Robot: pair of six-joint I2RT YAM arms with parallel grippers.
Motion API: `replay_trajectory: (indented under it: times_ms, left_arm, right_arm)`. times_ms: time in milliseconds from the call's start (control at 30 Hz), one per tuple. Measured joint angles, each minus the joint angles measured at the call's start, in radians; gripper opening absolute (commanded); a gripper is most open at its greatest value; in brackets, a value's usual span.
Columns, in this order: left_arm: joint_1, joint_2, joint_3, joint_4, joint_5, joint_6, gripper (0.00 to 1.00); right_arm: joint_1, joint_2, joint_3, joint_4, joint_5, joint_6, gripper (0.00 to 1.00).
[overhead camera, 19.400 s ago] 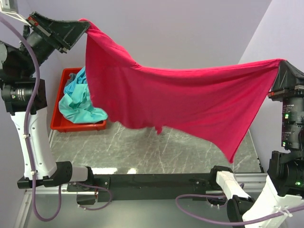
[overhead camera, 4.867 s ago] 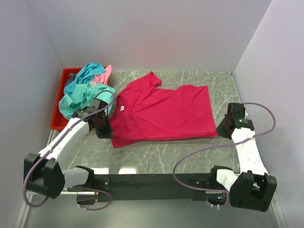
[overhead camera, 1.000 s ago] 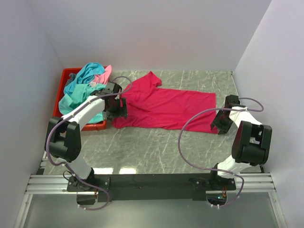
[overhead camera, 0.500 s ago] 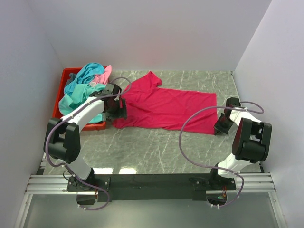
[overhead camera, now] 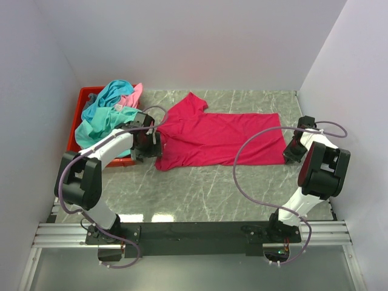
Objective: Fold and stack the t-shirts
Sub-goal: Fold the tshirt
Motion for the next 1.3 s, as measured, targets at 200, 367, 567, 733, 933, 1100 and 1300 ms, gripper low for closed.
replay_trajectory:
  times_ms: [200, 367, 567, 733, 933, 1100, 1300]
  left_arm:
    - [-0.019, 0.0, -0.016, 0.041, 0.068, -0.003, 0.8]
    - [-0.042, 0.003, -0.026, 0.089, 0.124, -0.019, 0.74]
    - [-0.052, 0.033, -0.048, 0.121, 0.15, -0.029, 0.53]
    - [-0.052, 0.051, -0.053, 0.127, 0.152, -0.029, 0.41]
    - [-0.052, 0.053, -0.074, 0.151, 0.174, -0.031, 0.17]
    - [-0.052, 0.068, -0.085, 0.151, 0.173, -0.034, 0.0]
    - [-0.049, 0.069, -0.072, 0.122, 0.148, -0.019, 0.0]
  right_arm:
    - [-0.003, 0.0, 0.002, 0.0, 0.005, -0.003, 0.0]
    - [-0.003, 0.0, 0.002, 0.0, 0.005, -0.002, 0.0]
    - [-0.003, 0.0, 0.002, 0.0, 0.005, -0.003, 0.0]
    - [-0.003, 0.0, 0.001, 0.001, 0.005, -0.002, 0.0]
    - [-0.003, 0.0, 0.001, 0.001, 0.005, -0.002, 0.0]
    - [-0.004, 0.0, 0.001, 0.001, 0.005, -0.002, 0.0]
    - [-0.01, 0.0, 0.001, 0.001, 0.009, -0.003, 0.0]
